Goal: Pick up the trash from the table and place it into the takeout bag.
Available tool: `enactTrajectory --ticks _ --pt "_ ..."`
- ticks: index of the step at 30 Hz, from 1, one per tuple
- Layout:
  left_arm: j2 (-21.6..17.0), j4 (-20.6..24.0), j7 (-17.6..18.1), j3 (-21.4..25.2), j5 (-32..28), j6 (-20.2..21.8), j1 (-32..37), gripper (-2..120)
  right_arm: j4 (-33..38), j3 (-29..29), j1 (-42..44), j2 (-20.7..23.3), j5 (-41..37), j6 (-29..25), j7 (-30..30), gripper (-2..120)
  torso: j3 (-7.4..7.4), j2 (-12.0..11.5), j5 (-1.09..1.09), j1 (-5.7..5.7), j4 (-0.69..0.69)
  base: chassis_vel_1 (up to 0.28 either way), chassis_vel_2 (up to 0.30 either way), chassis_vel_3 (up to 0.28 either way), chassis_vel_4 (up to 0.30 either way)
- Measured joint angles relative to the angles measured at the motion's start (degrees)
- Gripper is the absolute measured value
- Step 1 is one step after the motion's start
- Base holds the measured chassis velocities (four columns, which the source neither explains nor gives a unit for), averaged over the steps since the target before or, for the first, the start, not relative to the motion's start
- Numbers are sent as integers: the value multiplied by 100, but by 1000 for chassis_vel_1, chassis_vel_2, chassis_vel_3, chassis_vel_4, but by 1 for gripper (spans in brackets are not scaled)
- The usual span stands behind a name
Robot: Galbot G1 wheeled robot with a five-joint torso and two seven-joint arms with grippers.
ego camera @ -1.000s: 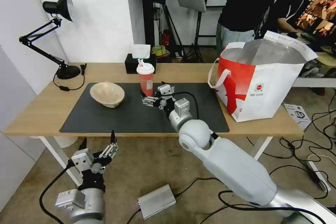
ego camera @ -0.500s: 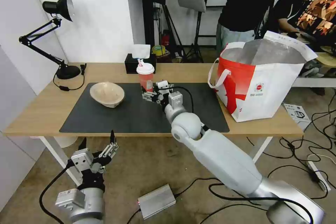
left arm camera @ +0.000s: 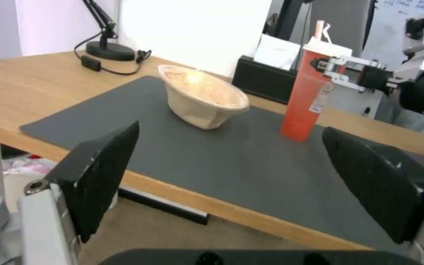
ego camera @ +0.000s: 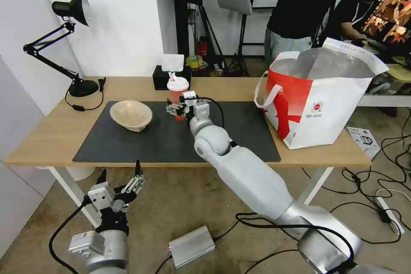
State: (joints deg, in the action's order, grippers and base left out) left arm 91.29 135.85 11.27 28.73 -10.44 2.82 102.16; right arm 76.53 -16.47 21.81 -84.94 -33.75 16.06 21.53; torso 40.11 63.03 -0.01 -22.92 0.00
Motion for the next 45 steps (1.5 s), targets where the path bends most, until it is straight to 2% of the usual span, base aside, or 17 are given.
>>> enactTrajectory --ticks 16,27,31,45 --pt "-2 83 -3 16 2 -11 71 100 -1001 229 -282 -491 115 -131 -253 100 0 0 1 0 0 0 0 0 0" --pt "-2 58 -4 -1 2 -16 38 100 -1463 272 -432 -523 151 -273 -521 100 0 0 1 0 0 0 0 0 0" --pt "-2 27 -4 -25 4 -16 12 100 -1680 278 -539 -517 139 -416 -804 100 0 0 1 0 0 0 0 0 0" --pt "-2 -6 -5 -55 10 -16 -13 100 -1933 195 -735 -516 13 -575 -1331 100 0 0 1 0 0 0 0 0 0"
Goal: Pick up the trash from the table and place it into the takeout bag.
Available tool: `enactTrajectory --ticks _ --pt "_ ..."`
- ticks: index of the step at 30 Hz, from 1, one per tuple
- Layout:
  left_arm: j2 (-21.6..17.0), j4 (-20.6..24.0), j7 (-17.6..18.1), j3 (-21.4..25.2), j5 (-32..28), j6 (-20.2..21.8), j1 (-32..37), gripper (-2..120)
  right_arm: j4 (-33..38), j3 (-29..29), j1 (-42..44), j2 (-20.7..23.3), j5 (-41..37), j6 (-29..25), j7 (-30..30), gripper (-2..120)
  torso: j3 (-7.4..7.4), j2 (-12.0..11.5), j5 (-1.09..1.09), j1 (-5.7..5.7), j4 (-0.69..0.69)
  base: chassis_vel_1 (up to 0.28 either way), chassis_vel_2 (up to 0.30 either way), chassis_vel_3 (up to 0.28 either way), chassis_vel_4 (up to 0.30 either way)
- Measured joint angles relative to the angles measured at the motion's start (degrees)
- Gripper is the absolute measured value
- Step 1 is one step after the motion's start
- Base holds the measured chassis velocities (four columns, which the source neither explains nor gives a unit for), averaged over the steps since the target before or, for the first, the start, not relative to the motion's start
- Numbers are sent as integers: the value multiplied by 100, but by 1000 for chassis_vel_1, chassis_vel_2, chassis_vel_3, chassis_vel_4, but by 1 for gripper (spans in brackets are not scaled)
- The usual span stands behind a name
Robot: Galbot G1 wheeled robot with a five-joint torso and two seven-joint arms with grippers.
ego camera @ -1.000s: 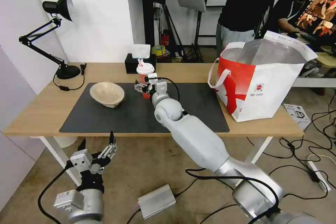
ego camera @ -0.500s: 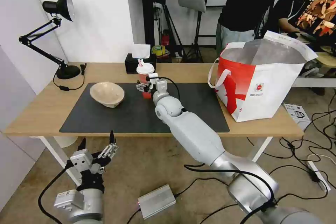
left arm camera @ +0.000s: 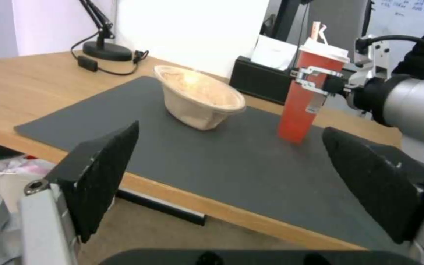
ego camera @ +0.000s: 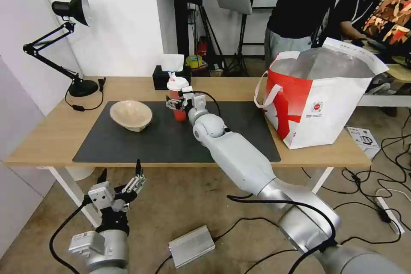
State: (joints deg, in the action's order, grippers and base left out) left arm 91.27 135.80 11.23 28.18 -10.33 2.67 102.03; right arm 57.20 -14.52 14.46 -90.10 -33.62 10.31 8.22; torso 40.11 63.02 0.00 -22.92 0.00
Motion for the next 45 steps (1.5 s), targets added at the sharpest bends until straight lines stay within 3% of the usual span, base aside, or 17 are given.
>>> enactTrajectory --ticks 10,23,25,26,27,32,38,45 --pt "1 -17 0 -30 27 0 13 100 -168 12 -36 2 -39 -143 -159 98 0 0 0 0 0 0 0 0 0" --pt "3 -52 0 -65 53 -1 10 100 -143 8 146 7 -48 -234 -197 56 -1 0 0 0 -1 0 0 0 0" --pt "4 -54 0 -66 54 -2 10 100 -141 6 155 7 -42 -242 -206 47 -1 0 0 0 -1 0 0 0 0" --pt "4 -63 0 -66 56 -3 6 100 -137 3 182 8 -40 -257 -232 34 -1 0 0 0 -1 0 0 0 0" --pt "4 -65 0 -66 56 -3 3 100 -124 5 195 9 -40 -261 -236 30 -1 0 0 0 -1 0 0 0 0" --pt "4 -70 0 -65 56 -4 -10 100 4 20 263 30 -35 -260 -239 22 0 0 0 0 1 0 0 0 0" --pt "4 -66 0 -44 56 -5 -18 100 848 3 372 320 81 -95 -62 6 0 0 0 0 1 0 0 0 0" --pt "2 -32 1 -18 56 -5 19 100 1773 -59 500 758 68 156 140 5 0 0 0 0 0 0 0 0 0"
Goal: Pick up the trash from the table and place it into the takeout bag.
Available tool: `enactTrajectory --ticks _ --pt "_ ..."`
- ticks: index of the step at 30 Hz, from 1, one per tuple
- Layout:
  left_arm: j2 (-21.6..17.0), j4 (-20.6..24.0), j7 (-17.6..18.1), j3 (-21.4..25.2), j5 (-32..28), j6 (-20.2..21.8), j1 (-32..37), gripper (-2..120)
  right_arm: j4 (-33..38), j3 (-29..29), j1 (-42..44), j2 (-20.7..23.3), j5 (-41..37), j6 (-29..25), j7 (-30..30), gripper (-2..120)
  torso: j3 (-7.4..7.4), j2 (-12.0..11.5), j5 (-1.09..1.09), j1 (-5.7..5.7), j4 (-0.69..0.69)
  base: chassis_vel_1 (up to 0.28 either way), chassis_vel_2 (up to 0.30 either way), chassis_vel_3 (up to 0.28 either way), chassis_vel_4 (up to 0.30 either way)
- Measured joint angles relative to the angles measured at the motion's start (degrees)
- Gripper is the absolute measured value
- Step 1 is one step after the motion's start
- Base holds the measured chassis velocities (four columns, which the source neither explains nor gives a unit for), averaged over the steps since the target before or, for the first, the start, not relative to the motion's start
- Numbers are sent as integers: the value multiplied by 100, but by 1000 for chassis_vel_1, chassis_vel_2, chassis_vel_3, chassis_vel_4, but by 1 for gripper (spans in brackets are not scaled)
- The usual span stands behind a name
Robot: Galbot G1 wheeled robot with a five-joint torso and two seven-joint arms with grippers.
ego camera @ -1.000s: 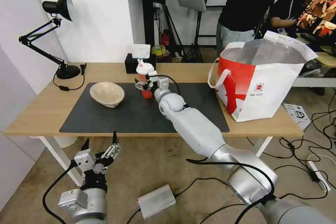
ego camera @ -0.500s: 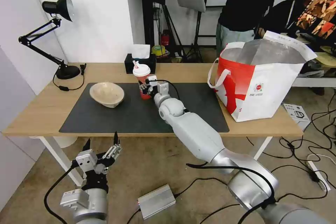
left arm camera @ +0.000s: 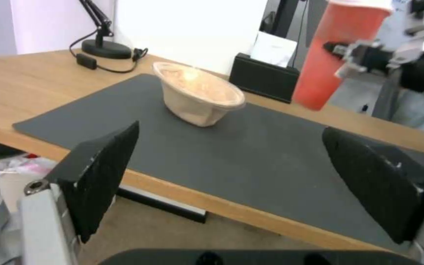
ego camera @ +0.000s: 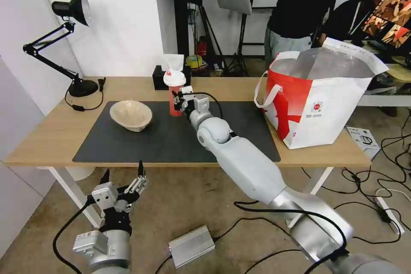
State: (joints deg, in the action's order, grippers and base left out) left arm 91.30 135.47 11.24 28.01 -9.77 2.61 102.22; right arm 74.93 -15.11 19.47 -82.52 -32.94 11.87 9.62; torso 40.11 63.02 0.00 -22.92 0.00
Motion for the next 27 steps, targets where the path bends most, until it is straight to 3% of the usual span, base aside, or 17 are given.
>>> enactTrajectory --ticks 8,16,23,27 --pt "0 78 1 21 4 -3 47 100 849 19 163 382 -64 216 200 5 0 0 1 0 0 0 0 0 0" --pt "1 116 2 26 8 -4 87 100 1243 65 172 643 -162 366 346 5 0 0 1 0 1 0 0 0 0" --pt "4 178 2 25 46 -15 128 100 2103 195 -74 1522 -789 643 467 4 0 0 1 0 0 0 0 0 0" --pt "6 189 3 25 73 -21 136 100 2349 301 -150 1803 -1047 721 467 4 0 0 1 0 0 0 0 0 0"
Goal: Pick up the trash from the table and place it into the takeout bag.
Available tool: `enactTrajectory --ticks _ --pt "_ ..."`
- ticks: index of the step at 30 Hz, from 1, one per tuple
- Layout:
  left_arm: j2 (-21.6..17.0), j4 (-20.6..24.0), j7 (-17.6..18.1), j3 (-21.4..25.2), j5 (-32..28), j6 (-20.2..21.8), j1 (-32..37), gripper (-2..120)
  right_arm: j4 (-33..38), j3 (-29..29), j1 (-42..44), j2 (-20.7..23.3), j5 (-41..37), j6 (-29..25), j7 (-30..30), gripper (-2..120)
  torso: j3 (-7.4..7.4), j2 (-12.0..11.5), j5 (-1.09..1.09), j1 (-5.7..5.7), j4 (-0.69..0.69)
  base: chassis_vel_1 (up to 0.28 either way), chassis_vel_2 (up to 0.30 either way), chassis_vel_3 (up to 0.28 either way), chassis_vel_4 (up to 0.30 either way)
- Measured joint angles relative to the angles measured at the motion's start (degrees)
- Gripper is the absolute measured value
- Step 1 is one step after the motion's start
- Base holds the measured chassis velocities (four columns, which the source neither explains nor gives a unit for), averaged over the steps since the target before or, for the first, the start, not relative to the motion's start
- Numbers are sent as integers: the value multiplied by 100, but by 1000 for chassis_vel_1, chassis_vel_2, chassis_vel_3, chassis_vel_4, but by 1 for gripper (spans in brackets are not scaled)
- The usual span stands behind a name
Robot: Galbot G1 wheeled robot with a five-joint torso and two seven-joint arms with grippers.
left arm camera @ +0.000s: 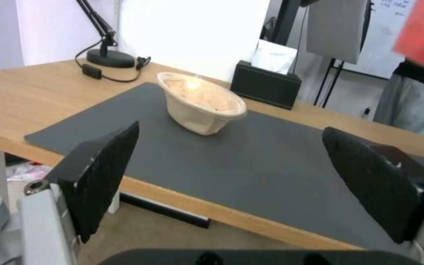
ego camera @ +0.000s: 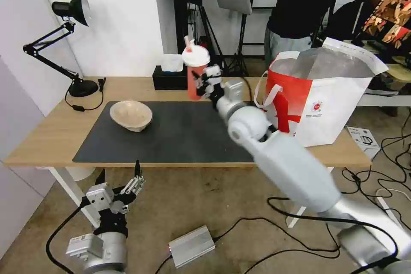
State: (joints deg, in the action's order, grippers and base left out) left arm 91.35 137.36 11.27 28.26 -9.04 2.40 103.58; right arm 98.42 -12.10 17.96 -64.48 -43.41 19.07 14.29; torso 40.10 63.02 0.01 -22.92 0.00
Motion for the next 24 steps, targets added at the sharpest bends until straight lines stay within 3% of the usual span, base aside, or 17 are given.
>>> enactTrajectory --ticks 9,24 --pt "3 -2 -1 -32 38 -36 -9 100 608 311 -33 952 -524 85 -1 4 0 0 1 0 -1 0 0 0 0" --pt "2 -63 -1 -79 62 -45 -43 100 941 959 -8 1938 -1061 184 -27 4 0 0 0 0 0 0 0 0 0"
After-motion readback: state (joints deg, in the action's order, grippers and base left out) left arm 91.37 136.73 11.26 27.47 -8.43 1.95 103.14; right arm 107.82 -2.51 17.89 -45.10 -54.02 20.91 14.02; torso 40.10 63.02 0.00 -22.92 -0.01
